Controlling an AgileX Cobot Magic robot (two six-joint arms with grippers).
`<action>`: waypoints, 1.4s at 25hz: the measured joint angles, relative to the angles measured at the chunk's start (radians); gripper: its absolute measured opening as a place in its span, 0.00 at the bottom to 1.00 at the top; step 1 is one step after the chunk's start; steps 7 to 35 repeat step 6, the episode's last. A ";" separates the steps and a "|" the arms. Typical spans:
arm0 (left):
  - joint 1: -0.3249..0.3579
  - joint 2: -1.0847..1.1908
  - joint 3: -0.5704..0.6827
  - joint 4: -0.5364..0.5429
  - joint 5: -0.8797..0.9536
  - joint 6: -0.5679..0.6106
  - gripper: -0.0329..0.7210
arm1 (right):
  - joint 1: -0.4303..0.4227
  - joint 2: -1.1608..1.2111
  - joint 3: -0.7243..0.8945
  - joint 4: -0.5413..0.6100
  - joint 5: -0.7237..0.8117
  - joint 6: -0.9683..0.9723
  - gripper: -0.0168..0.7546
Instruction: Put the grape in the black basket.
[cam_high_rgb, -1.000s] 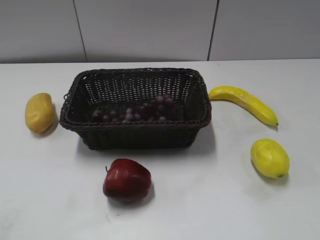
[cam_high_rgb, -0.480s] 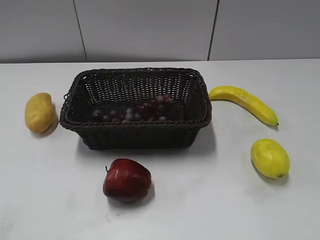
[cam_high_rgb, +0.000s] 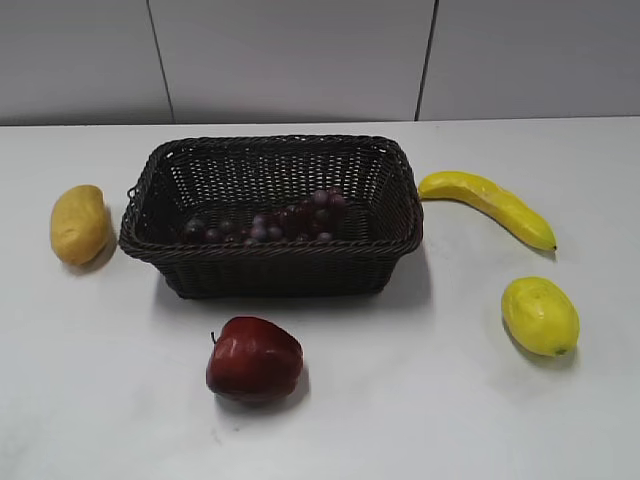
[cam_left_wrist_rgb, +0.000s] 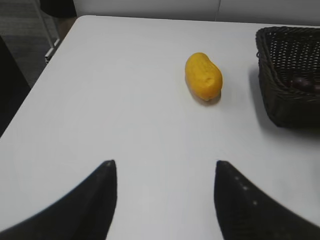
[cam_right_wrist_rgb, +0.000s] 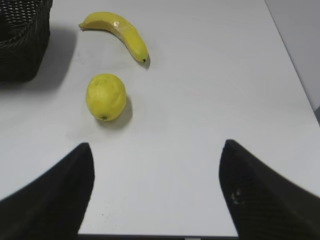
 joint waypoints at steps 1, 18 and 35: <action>0.000 0.000 0.000 -0.004 0.000 0.000 0.82 | 0.000 0.000 0.000 0.000 0.000 0.000 0.79; 0.000 0.000 0.000 -0.009 0.000 0.000 0.80 | 0.000 0.000 0.000 0.000 0.000 0.000 0.79; 0.000 0.000 0.000 -0.009 0.000 0.000 0.80 | 0.000 0.000 0.000 0.000 0.000 0.000 0.79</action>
